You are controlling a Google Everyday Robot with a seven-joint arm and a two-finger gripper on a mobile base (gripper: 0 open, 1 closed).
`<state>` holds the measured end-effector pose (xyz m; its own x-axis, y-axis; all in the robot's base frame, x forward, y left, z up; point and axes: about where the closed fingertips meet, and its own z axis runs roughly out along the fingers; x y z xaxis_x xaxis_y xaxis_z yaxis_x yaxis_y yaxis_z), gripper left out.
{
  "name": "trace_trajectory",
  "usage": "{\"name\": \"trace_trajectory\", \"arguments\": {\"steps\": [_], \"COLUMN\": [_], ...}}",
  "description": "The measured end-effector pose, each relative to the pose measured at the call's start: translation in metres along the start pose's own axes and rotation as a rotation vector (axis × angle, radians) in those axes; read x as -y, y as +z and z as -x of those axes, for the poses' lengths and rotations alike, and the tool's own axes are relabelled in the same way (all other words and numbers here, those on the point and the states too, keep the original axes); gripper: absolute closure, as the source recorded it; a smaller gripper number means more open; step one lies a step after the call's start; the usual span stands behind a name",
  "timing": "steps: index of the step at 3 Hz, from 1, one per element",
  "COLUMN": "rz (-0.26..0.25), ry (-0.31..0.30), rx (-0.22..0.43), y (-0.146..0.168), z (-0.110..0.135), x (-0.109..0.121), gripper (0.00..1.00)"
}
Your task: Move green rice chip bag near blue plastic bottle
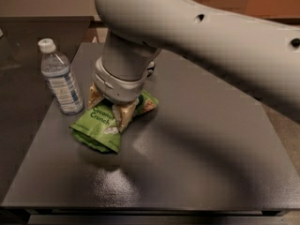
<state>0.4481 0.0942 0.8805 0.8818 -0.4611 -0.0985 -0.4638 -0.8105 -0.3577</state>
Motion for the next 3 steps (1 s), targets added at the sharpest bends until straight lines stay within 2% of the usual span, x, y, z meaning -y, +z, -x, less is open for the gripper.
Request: {"name": "trace_trajectory", "arguments": {"steps": [2,3], "rz": [0.003,0.003], "ry": [0.032,0.03], "rx": [0.004,0.003], "y": [0.013,0.013], "z": [-0.014,-0.012], "x": [0.023,0.023], "gripper": [0.12,0.0]}}
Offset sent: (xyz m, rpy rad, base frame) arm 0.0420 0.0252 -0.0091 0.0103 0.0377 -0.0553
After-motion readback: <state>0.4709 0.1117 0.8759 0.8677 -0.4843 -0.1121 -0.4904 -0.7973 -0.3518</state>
